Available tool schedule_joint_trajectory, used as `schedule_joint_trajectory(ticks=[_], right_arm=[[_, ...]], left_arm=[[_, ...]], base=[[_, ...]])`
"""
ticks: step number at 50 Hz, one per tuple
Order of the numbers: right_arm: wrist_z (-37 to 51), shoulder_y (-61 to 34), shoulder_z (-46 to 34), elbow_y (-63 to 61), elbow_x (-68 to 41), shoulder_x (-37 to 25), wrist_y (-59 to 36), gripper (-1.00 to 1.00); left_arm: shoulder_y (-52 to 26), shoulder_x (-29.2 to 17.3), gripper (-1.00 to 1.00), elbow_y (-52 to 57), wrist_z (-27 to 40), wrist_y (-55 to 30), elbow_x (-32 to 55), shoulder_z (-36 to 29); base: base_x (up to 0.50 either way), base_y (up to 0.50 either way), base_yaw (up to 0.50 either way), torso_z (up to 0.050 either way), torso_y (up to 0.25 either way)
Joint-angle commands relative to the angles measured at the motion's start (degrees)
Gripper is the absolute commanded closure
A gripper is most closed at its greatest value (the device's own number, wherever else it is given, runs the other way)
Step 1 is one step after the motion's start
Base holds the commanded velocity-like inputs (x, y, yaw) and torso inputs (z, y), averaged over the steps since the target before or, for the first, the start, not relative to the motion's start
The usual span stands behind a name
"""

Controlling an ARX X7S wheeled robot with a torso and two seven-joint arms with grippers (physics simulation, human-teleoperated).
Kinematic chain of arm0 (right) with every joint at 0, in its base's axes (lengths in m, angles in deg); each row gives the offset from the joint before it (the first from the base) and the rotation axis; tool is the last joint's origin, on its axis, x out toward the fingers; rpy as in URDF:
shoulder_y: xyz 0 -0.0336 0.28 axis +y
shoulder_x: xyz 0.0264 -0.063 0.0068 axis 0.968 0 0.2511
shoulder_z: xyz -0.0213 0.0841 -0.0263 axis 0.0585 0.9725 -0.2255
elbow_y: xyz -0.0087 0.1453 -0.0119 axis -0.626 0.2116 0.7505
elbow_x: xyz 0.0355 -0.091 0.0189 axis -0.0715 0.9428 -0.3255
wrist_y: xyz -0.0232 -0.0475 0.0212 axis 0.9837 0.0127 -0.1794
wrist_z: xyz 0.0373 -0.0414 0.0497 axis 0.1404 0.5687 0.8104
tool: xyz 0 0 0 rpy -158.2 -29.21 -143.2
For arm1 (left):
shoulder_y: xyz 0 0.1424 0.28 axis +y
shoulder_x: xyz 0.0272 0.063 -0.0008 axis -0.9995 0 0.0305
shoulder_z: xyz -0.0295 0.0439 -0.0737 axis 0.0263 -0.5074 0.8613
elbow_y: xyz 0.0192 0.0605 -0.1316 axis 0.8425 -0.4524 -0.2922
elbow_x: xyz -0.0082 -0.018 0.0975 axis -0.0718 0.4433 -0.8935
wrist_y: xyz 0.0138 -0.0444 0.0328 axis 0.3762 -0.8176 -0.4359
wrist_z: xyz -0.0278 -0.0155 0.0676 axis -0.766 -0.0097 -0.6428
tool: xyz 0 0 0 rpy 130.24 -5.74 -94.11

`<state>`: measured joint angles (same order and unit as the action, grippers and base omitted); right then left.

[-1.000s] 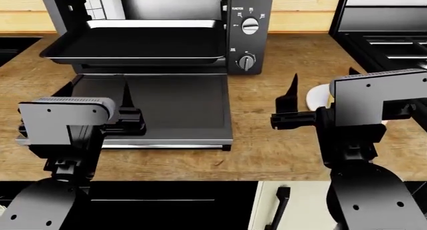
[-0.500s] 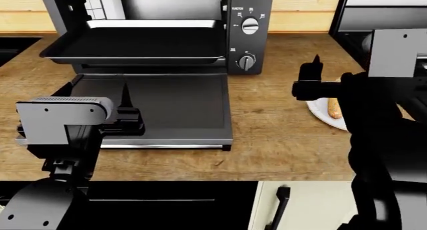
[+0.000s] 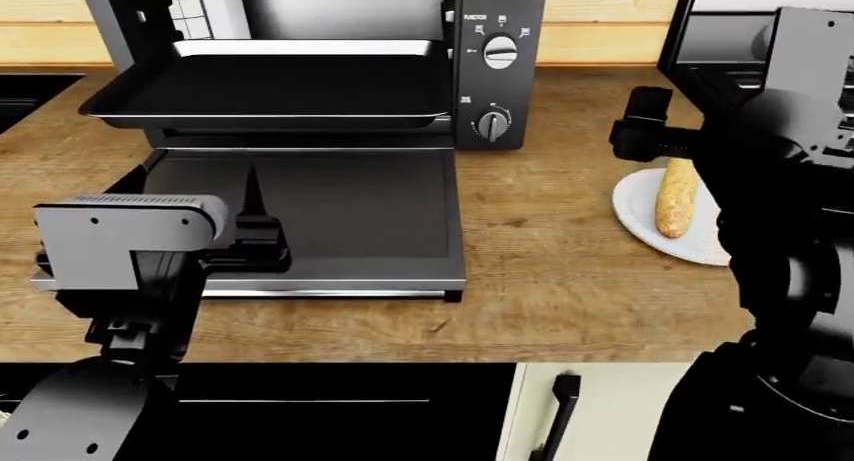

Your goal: Place the baguette on the tray of the toaster oven.

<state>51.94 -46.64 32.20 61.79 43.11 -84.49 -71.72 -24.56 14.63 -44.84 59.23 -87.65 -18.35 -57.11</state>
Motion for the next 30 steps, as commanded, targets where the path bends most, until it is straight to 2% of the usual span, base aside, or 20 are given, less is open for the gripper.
schedule_joint_trajectory(ticks=[1,15,30], right_arm=[[0.21,-3.54,1.86,10.46,-0.29,-0.23,3.06,-1.0],[1.1,-4.81,2.95,19.69,-0.22,-0.94,5.62,-1.0],[2.13,-2.9,2.49,20.65,0.18,-1.04,4.59,-1.0]], left_arm=[[0.1,-0.21,-1.0,-0.16,0.21,0.22,0.2,-0.3],[0.26,-0.47,-1.0,-0.42,0.46,0.6,0.39,-0.58],[0.6,-0.65,-1.0,-0.68,0.77,0.97,0.69,-0.71]], base=[[0.0,0.0,0.0,0.0,0.0],[0.0,0.0,0.0,0.0,0.0],[0.0,0.0,0.0,0.0,0.0]])
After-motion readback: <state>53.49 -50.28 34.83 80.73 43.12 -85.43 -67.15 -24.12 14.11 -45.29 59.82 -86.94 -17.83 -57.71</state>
